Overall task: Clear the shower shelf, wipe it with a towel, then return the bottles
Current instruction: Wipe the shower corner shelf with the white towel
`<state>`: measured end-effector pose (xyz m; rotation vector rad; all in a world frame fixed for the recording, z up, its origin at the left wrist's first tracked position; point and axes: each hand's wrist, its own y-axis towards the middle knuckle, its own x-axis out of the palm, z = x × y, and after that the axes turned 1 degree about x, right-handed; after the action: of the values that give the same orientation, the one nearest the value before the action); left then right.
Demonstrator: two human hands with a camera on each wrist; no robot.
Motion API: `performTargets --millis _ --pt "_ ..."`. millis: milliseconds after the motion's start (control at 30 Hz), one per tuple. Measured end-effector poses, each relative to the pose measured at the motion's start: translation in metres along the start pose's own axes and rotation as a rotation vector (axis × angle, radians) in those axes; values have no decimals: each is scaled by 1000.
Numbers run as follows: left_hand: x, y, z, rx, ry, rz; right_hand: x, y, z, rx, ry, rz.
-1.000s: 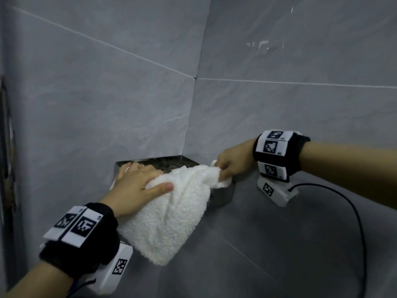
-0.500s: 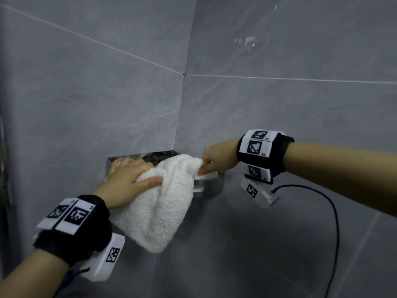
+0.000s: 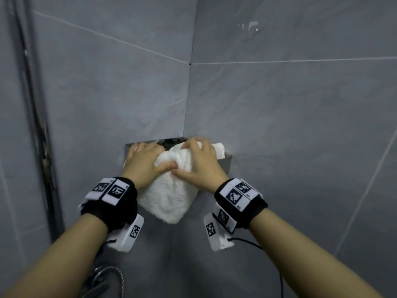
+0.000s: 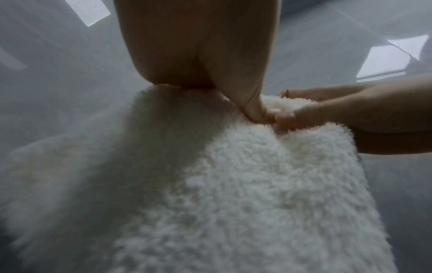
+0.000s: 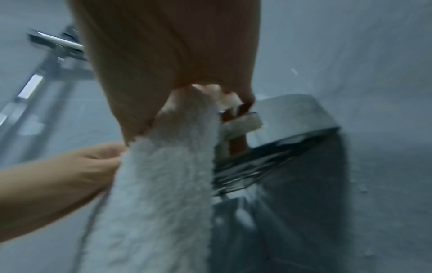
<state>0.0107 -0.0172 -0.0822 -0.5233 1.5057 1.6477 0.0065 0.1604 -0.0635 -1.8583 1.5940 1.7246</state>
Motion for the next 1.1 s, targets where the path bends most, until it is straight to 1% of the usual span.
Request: performTargets --millis 33,100,167,233,300,400,467,633,800,933,1100 --pt "1 -1 -1 11 8 3 -2 4 9 -34 31 -19" --pt "1 -2 -4 39 30 -4 -11 12 24 -85 54 -116" --pt "0 -2 -9 65 58 -13 -19 21 32 -107 20 -207" --pt "-2 -1 -13 91 99 -50 -23 26 33 -128 -31 -241" --pt "-3 1 -16 109 143 -93 -23 25 30 -143 -157 -218" --pt "-3 3 -21 138 189 -122 -14 16 17 -237 -483 -94" --pt "-4 3 -26 155 207 -127 -7 13 6 -256 -578 -68" --pt "-15 4 -44 178 244 -144 15 25 -22 -211 -634 -72" --pt "-27 5 -59 159 293 -221 37 43 -47 -172 -623 -69" --pt "-32 3 -51 101 307 -264 35 43 -46 -205 -589 -87" --pt "-31 -5 -23 21 239 -261 9 35 -27 -272 -537 -184"
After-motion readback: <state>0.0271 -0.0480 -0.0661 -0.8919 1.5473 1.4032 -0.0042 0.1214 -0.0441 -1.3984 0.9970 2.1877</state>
